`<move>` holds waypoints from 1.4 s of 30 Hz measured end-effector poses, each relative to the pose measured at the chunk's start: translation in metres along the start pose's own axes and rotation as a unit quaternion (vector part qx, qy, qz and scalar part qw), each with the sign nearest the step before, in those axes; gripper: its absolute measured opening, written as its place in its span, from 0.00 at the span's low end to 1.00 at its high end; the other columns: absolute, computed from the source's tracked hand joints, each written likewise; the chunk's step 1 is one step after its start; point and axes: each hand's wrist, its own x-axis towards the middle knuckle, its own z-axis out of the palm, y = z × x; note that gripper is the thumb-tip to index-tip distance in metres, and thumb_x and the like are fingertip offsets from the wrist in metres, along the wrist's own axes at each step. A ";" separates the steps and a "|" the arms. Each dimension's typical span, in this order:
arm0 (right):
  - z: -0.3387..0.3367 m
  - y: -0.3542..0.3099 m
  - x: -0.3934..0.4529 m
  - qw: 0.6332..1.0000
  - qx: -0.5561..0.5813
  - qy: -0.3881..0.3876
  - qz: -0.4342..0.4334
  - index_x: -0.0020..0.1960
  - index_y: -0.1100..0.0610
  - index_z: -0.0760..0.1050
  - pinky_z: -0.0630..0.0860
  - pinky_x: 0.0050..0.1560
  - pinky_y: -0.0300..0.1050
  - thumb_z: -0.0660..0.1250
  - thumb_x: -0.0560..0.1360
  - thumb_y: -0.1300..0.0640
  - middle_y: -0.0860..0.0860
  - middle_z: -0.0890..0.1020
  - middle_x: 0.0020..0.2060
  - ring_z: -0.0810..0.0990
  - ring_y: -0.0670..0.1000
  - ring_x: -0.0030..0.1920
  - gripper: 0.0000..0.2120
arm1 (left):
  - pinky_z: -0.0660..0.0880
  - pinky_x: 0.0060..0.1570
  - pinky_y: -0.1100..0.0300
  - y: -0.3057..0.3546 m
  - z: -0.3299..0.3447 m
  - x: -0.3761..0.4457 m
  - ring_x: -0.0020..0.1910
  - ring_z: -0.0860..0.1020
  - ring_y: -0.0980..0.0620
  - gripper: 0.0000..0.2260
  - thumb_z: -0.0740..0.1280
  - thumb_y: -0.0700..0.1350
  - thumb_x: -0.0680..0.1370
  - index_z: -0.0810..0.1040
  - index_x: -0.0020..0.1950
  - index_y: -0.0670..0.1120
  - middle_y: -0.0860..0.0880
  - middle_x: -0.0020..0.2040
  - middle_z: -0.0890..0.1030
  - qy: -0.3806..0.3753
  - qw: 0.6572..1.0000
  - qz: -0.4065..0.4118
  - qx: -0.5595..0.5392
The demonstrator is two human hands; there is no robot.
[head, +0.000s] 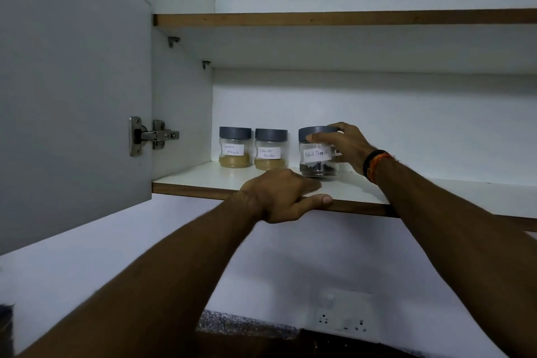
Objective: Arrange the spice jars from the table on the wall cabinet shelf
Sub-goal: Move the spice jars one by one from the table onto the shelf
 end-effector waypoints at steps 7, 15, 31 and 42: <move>0.008 0.009 0.029 0.999 -0.010 -0.036 0.012 0.63 0.56 0.73 0.82 0.59 0.57 0.83 0.63 0.48 0.55 0.83 0.55 0.83 0.57 0.56 0.34 | 0.78 0.59 0.49 0.000 -0.005 0.000 0.59 0.81 0.49 0.30 0.50 0.66 0.81 0.78 0.68 0.48 0.48 0.63 0.83 -0.004 1.000 -0.006 -0.009; 0.009 0.012 0.039 0.999 -0.027 -0.030 0.019 0.71 0.58 0.71 0.79 0.45 0.46 0.83 0.63 0.48 0.48 0.82 0.53 0.80 0.53 0.55 0.42 | 0.76 0.62 0.49 0.003 -0.008 0.000 0.63 0.79 0.49 0.29 0.51 0.65 0.82 0.75 0.72 0.49 0.49 0.66 0.81 -0.016 1.000 -0.023 0.000; 0.021 0.018 0.044 0.995 -0.094 0.000 -0.012 0.66 0.62 0.76 0.82 0.57 0.54 0.80 0.69 0.48 0.57 0.82 0.61 0.81 0.59 0.60 0.32 | 0.79 0.53 0.50 -0.002 -0.002 0.002 0.51 0.82 0.50 0.35 0.45 0.69 0.78 0.80 0.63 0.48 0.48 0.55 0.85 0.001 1.000 -0.009 0.013; 0.019 0.026 0.055 0.997 -0.071 -0.029 -0.012 0.65 0.59 0.75 0.80 0.63 0.59 0.81 0.68 0.48 0.54 0.83 0.58 0.81 0.57 0.59 0.31 | 0.79 0.51 0.51 -0.003 -0.001 0.003 0.50 0.82 0.51 0.35 0.44 0.70 0.77 0.80 0.61 0.49 0.48 0.52 0.85 0.013 1.000 -0.001 0.022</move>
